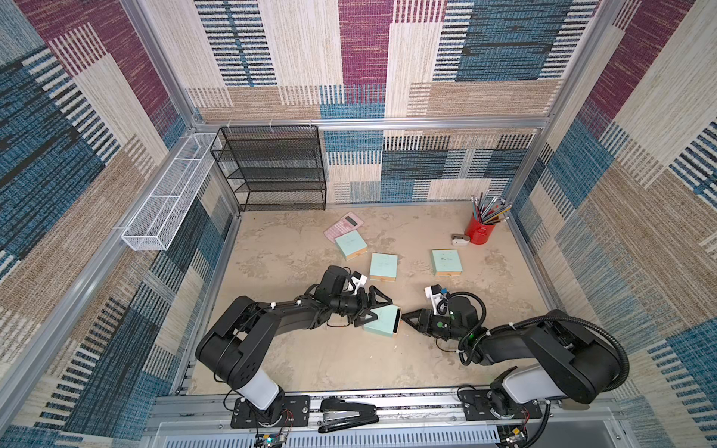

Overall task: Take out the earrings from the drawer-style jewelry box
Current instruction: Open the drawer in the jewelry box.

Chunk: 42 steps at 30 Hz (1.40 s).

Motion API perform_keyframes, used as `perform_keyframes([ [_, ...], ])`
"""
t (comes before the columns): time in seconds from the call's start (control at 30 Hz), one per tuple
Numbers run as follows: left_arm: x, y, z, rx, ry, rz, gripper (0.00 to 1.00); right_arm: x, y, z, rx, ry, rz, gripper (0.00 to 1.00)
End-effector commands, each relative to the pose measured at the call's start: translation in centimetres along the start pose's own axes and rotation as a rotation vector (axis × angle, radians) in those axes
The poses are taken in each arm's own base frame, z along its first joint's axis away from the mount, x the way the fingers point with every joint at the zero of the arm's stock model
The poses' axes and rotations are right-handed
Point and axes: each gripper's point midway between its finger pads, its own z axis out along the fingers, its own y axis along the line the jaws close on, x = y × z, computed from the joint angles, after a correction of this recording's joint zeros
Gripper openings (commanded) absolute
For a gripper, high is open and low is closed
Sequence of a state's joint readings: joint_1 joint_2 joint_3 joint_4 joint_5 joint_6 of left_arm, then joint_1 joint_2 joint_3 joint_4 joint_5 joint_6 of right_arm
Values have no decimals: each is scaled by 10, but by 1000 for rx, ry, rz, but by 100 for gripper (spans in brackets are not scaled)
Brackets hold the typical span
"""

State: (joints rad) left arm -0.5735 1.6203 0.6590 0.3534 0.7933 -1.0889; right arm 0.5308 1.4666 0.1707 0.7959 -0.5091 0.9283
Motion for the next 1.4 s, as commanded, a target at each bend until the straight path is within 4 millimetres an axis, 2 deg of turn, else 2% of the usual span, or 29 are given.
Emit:
perform_keyframes([
  [0.0,1,35,-1,-136,-33,-61,95,3,1,2,-15,15,2,25],
  [0.6,-1,35,-1,-142,-32,-59,95,9,5,12,-87,59,25,17],
  [0.87,-1,37,-1,-149,-32,-58,95,4,12,11,-111,39,-15,0],
  [1.0,-2,39,0,-154,-34,-59,95,1,11,10,-89,25,-41,0],
  [1.37,-1,43,0,-165,-35,-66,95,-10,-8,0,54,-56,-74,0],
])
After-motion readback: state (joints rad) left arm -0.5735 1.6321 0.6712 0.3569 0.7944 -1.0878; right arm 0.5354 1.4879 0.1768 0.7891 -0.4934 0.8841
